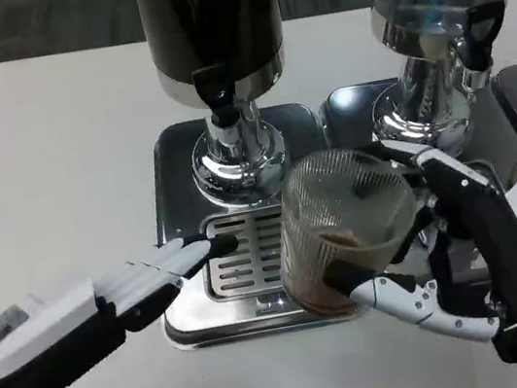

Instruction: Grasp the cup under the faucet to collect the drink, then remove the cup.

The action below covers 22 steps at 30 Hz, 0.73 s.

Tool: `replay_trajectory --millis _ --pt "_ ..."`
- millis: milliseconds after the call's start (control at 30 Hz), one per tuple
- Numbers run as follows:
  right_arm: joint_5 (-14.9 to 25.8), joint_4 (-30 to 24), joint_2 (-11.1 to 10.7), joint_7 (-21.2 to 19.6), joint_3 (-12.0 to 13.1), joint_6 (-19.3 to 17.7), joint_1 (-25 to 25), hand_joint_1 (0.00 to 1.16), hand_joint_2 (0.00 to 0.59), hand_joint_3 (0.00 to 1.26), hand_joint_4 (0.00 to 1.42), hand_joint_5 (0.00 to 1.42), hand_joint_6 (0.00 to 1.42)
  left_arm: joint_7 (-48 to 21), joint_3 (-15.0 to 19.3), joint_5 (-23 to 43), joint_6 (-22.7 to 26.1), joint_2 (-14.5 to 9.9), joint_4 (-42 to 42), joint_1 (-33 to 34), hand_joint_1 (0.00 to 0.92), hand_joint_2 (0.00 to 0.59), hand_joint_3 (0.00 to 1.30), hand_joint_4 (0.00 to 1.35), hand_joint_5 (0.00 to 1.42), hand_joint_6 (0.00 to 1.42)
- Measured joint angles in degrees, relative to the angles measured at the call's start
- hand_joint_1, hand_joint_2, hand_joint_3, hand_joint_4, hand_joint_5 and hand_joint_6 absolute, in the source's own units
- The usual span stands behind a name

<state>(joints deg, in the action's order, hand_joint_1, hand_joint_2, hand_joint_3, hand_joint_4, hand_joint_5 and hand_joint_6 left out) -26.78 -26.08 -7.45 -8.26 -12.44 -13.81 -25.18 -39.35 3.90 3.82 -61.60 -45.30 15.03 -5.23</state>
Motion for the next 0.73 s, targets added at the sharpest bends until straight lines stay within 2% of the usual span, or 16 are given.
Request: replay_trajectory --millis 733 --pt "0.1 -0.3 -0.1 1.0 -0.2 -1.0 -1.7 0.77 0.295 0.55 0.69 0.88 1.26 1.7 2.4 -0.5 0.1 -0.5 -0.5 -1.9 0.0 0.125 0.01 0.0 0.0 0.02"
